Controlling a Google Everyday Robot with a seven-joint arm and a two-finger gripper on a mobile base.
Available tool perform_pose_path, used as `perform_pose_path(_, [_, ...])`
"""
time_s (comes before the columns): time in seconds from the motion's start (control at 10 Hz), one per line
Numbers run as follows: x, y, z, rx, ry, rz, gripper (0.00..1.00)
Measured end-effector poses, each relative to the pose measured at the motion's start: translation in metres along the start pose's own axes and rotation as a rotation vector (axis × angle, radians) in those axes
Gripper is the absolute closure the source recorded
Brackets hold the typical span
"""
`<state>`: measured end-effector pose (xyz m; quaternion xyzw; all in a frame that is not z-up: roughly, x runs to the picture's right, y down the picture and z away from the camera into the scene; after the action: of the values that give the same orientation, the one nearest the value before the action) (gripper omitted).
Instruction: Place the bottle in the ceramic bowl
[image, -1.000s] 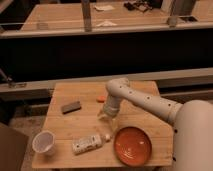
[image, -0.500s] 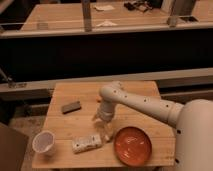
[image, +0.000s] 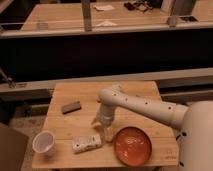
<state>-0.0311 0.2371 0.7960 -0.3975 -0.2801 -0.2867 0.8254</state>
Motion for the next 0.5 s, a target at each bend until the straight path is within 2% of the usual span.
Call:
perform_pose_path(0.3, [0.000,0.010,0.001,-0.011,-0.006,-0.013,0.20])
perform_pose_path(0.5, [-0.012,0.009,0.005,-0.015,-0.009,-0.017,0.20])
